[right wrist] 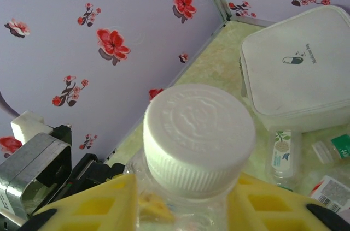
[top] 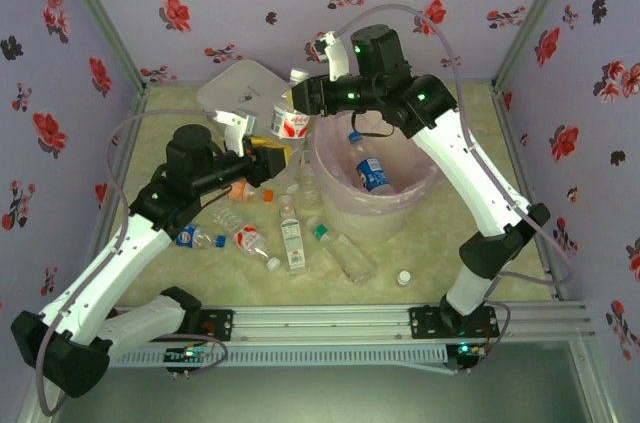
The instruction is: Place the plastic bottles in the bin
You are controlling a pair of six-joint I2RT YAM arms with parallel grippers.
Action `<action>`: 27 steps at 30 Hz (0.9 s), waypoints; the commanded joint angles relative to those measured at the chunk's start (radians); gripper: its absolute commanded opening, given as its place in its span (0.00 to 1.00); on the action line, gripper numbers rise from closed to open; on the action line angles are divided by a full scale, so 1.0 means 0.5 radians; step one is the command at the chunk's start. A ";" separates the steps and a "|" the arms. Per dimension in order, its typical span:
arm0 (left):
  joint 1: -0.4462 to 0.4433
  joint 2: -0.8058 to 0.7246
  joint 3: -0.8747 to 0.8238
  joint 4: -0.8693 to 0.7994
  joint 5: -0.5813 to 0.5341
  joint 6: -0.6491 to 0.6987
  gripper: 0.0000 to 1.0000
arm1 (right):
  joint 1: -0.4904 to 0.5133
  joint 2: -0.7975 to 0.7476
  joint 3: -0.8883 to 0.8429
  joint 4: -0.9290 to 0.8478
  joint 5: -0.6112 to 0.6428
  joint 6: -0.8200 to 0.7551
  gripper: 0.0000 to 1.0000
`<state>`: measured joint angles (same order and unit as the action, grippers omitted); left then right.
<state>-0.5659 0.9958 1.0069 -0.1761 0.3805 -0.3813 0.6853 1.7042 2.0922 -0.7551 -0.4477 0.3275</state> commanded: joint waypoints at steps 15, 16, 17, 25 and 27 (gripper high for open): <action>0.329 -0.099 0.140 -0.921 -1.101 -0.584 1.00 | -0.476 -0.529 0.096 -0.022 0.319 -0.082 0.23; 0.404 -0.109 0.117 -0.994 -1.146 -0.666 1.00 | -0.506 -0.568 0.092 -0.086 0.387 -0.127 0.23; 0.478 -0.124 0.080 -1.035 -1.154 -0.729 1.00 | -0.529 -0.605 0.092 -0.156 0.462 -0.183 0.22; 0.746 -0.181 -0.104 -1.178 -1.210 -0.787 1.00 | -0.551 -0.703 -0.029 -0.547 0.861 -0.516 0.16; 0.797 -0.159 -0.132 -1.207 -1.215 -0.792 1.00 | -0.550 -0.674 -0.093 -0.595 0.867 -0.534 0.15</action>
<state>-0.1959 0.9134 0.9596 -0.7216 -0.1818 -0.7486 0.4168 1.3178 2.0941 -0.9569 -0.0830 0.1280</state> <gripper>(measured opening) 0.996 0.333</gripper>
